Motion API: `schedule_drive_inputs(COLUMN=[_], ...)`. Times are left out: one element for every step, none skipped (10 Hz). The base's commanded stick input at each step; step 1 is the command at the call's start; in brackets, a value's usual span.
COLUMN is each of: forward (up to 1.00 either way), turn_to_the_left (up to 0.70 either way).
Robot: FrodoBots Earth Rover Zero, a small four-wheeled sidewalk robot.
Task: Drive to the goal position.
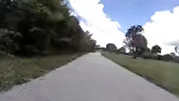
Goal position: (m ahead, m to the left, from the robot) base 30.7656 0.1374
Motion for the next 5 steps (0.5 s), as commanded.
schedule_drive_inputs(forward=[0.70,0.70,0.70,0.70,0.70], turn_to_the_left=[0.02,0.02,0.02,0.02,0.02])
